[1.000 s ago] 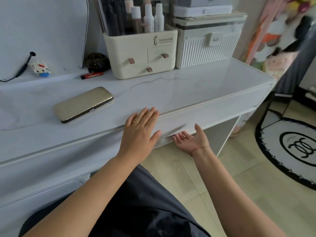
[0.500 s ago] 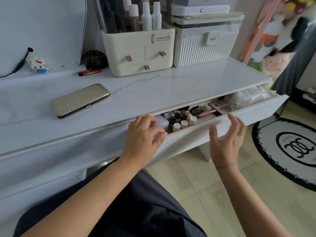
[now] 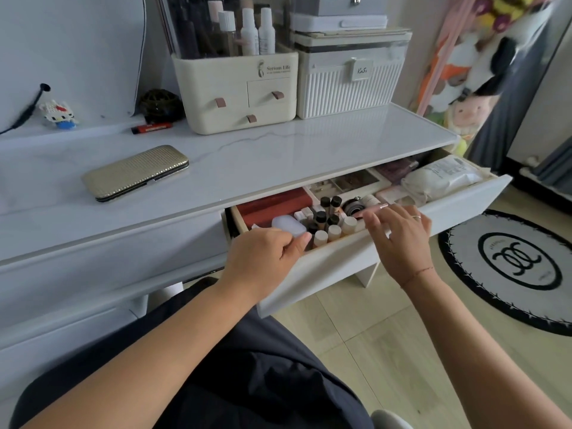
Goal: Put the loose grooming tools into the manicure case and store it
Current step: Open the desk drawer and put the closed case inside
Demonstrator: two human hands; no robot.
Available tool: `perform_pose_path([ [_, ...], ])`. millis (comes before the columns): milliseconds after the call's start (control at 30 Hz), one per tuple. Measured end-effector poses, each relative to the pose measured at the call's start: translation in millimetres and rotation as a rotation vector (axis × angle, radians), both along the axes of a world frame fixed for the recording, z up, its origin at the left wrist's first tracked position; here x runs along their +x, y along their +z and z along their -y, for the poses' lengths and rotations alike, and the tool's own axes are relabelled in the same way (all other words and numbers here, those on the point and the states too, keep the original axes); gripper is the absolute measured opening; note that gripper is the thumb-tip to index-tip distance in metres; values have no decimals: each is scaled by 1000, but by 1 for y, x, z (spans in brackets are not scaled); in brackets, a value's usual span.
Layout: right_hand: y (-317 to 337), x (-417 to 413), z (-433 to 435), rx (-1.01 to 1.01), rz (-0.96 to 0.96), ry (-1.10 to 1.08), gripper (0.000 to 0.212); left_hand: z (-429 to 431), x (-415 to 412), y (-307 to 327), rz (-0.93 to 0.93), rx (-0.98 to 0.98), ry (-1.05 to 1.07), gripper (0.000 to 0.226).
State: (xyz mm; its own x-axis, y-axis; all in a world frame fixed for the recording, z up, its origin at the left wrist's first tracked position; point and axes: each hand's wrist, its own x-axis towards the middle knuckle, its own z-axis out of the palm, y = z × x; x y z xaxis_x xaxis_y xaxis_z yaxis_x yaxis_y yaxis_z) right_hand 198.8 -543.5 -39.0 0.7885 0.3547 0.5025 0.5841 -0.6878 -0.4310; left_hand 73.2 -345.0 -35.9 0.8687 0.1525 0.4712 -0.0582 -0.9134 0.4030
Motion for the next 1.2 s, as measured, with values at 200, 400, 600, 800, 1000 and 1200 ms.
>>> perform_pose_path([
  [200, -4, -5, 15, -21, -2, -75, 57, 20, -9, 6, 27, 54, -85, 62],
  [400, -7, -17, 28, 73, 3, -125, 61, 41, -20, 7, -9, 10, -200, 67],
  [600, -6, -25, 34, 97, 27, -131, 54, 48, -23, 2, -41, -43, -231, 75],
  [800, 25, -26, 3, 123, -38, 7, 65, 19, -26, 11, 14, -106, -187, 65],
  [1000, 87, -28, -118, 89, -389, 509, 28, -76, -37, 37, 309, -412, 340, 13],
  [1200, 71, -6, -263, -128, -591, 556, 66, -164, -61, 61, 221, -729, 757, 26],
])
